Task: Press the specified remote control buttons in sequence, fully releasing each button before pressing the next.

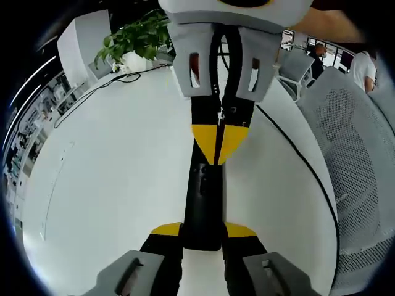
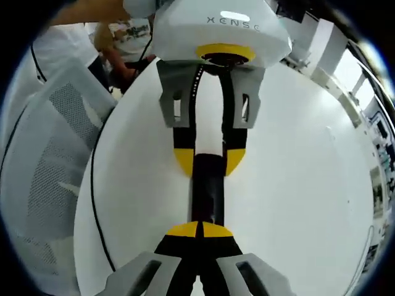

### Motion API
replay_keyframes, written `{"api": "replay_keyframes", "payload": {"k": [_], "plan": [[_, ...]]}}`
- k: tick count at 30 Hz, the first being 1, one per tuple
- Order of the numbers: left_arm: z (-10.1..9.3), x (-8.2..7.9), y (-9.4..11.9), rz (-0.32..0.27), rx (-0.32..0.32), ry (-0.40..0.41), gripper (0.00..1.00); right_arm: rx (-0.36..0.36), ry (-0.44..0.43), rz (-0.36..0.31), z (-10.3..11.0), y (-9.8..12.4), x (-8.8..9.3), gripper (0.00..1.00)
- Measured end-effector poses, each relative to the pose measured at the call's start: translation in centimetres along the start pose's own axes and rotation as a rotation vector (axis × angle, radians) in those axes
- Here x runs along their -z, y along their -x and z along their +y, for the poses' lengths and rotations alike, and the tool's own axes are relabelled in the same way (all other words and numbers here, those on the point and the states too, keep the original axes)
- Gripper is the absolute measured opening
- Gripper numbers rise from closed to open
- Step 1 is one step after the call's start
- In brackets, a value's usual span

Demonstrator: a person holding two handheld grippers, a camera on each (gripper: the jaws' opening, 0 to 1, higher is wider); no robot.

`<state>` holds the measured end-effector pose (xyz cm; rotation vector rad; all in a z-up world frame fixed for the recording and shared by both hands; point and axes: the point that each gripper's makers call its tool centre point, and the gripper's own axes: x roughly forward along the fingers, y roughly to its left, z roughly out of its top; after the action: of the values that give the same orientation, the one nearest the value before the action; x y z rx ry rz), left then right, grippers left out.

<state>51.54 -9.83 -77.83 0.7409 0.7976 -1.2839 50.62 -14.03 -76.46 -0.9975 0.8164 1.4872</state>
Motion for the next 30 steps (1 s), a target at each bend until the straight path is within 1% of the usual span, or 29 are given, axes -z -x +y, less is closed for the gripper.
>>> {"api": "replay_keyframes", "payload": {"k": [8, 24, 30], "plan": [[0.05, 0.08, 0.06, -0.005, -0.001, 0.0, 0.24, -0.009, 0.006, 0.012, -0.02, -0.57, 0.19, 0.0], [0.2, 0.23, 0.09, -0.006, -0.001, 0.001, 0.24, -0.007, 0.029, 0.025, 0.08, -0.6, 0.01, 0.0], [0.17, 0.22, 0.1, -0.007, -0.002, -0.002, 0.24, -0.014, 0.024, 0.025, 0.04, -0.72, 0.05, 0.0]]}}
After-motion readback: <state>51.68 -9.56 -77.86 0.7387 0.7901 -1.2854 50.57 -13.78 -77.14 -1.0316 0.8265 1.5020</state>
